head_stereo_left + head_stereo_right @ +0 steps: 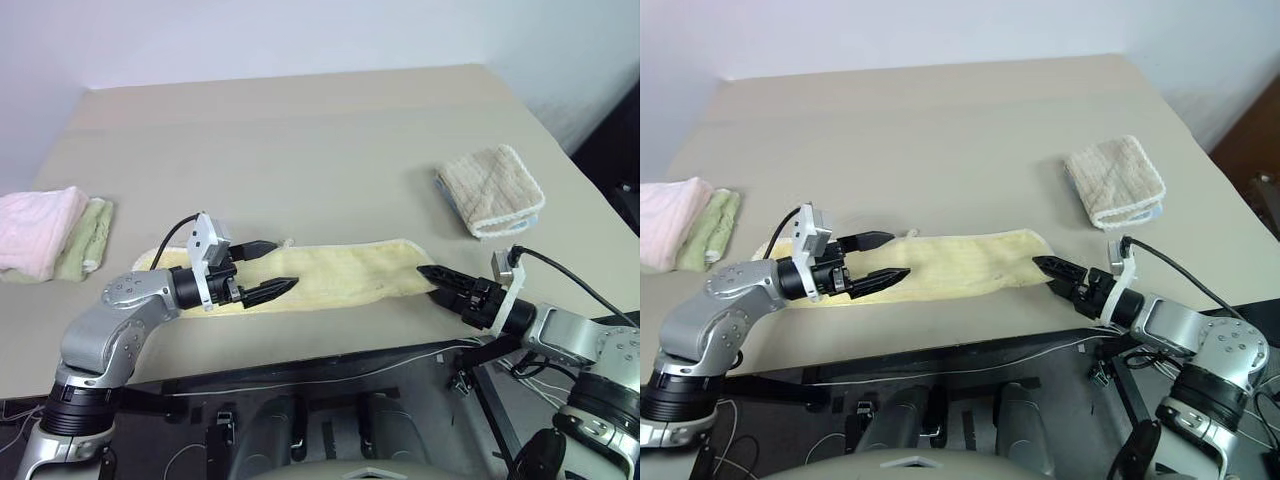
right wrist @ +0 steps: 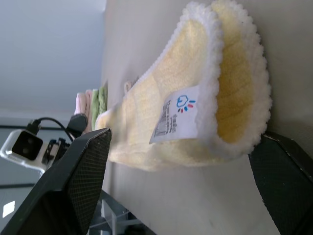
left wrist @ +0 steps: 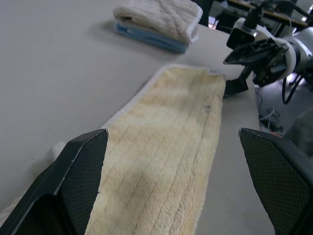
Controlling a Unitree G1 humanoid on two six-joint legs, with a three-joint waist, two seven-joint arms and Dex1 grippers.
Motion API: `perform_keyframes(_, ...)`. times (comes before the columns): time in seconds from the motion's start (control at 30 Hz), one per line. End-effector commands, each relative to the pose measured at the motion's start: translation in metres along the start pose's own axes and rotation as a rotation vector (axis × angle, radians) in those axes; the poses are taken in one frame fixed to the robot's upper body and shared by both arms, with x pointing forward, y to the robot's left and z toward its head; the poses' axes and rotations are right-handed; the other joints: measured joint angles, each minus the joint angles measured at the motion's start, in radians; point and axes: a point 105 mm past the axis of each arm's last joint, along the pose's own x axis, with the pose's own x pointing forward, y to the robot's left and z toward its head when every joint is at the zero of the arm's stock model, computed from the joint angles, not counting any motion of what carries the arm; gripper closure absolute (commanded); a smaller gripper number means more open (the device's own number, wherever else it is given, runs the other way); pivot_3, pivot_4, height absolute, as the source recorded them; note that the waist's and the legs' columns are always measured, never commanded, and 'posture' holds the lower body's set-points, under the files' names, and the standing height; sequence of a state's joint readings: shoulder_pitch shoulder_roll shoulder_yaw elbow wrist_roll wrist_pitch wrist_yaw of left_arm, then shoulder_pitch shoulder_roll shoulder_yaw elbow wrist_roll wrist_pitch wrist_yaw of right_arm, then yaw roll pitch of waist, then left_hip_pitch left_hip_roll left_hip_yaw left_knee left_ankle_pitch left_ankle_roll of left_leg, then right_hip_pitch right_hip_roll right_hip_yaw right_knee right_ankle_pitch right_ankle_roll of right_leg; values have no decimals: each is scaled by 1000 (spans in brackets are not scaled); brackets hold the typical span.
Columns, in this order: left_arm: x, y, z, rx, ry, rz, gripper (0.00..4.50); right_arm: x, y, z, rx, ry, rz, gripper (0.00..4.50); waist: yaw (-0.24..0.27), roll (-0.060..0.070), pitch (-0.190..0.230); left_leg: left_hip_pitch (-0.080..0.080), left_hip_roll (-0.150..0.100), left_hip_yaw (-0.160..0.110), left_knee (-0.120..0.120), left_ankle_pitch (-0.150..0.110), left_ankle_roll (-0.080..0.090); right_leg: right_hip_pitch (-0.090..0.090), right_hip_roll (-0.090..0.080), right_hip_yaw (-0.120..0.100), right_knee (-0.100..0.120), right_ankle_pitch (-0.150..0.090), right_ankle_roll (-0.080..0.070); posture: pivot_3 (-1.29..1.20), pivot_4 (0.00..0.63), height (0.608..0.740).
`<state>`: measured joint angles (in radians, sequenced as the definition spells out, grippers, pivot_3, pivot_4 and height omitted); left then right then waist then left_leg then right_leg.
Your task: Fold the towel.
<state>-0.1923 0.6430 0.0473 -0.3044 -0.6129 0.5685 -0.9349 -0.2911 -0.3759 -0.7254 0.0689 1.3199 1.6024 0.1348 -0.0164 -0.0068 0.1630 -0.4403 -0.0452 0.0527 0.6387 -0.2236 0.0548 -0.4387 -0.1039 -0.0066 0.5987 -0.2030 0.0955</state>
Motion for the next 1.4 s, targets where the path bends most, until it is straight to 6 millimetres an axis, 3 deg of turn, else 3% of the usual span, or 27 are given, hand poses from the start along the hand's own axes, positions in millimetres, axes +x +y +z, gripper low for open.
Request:
perform_keyframes(0.03, -2, -5, 1, 68, 15, -11, 16, -2, -7, 3, 7, -21, -59, 21, -1, 1, -1, 0, 0, 0, 0, 0, 0, 0, 0, 0, 0, 0, 0, 0, 150, 740)
perform_keyframes(0.07, -3, -5, 0, 63, 14, -5, 16, -3, -10, 5, 15, -33, -70, 21, -1, 1, -1, 0, 0, 0, 0, 0, 0, 0, 0, 0, 0, 0, 0, 0, 150, 740)
perform_keyframes(0.2, -4, -7, -5, 65, 20, -3, 0, -4, -9, 9, 18, -46, -67, 842, 0, 0, -1, 0, 0, 0, 0, 0, 0, 1, 0, 0, -1, 0, -1, 0, 150, 740)
perform_keyframes(0.47, 0, -8, -7, 79, 28, 2, 0, -1, -8, 8, 26, -56, -70, 3693, 1, 0, -2, -1, 0, 0, 0, 0, 0, -1, 0, 0, -2, 1, -1, 0, 150, 740)
perform_keyframes(0.53, 0, -9, -6, 76, 26, 2, 0, -4, -8, 7, 26, -52, -68, 4347, 0, 0, -2, -1, 0, 0, 0, 0, 0, 0, 0, 0, -3, 1, -1, 0, 150, 740)
perform_keyframes(0.57, 0, -9, -6, 77, 26, 2, 0, -6, -8, 6, 27, -51, -66, 4468, 0, 0, -2, -1, 0, 0, 0, 0, 0, 0, 0, 0, -3, 1, -1, 0, 150, 740)
perform_keyframes(0.83, 3, -7, -5, 85, 26, -4, 0, -32, -15, 3, 22, -41, -100, 4468, 15, 0, -2, -2, 0, 0, -1, -2, 2, 1, 0, -1, -5, 0, -1, 0, 150, 740)
perform_keyframes(1.0, 8, -4, 2, 91, 21, -12, 0, -57, -12, 23, -46, -83, -154, 4468, 23, 0, -2, -2, 0, 0, 0, -2, 3, 1, -1, -1, -6, 0, -1, 0, 150, 740)
perform_keyframes(1.1, 11, -4, 7, 83, 11, -20, 0, -52, 6, 31, -135, -83, -119, 4468, 21, 0, -2, -2, 0, 0, 0, -2, 3, 1, 0, -1, -5, 0, -1, 0, 150, 740)
perform_keyframes(1.2, 10, -1, 6, 90, 19, -17, 0, -40, 38, 34, -280, -68, -40, 4468, 12, 0, -2, -2, 1, 0, 0, -1, 4, 1, 0, -1, -5, 0, -1, 0, 150, 740)
perform_keyframes(1.27, 9, 2, 4, 93, 24, -11, 0, -32, 61, 27, -382, -14, 22, 4468, 5, 1, -1, -2, 1, 0, 0, 0, 5, 1, 0, -1, -5, 0, -1, 0, 150, 740)
perform_keyframes(1.4, 7, 5, 3, 92, 21, -7, 0, -18, 86, 13, -516, 75, 89, 4468, 5, 0, -1, -2, 1, 0, 1, 0, 5, 1, 0, -1, -5, 0, -1, 0, 150, 740)
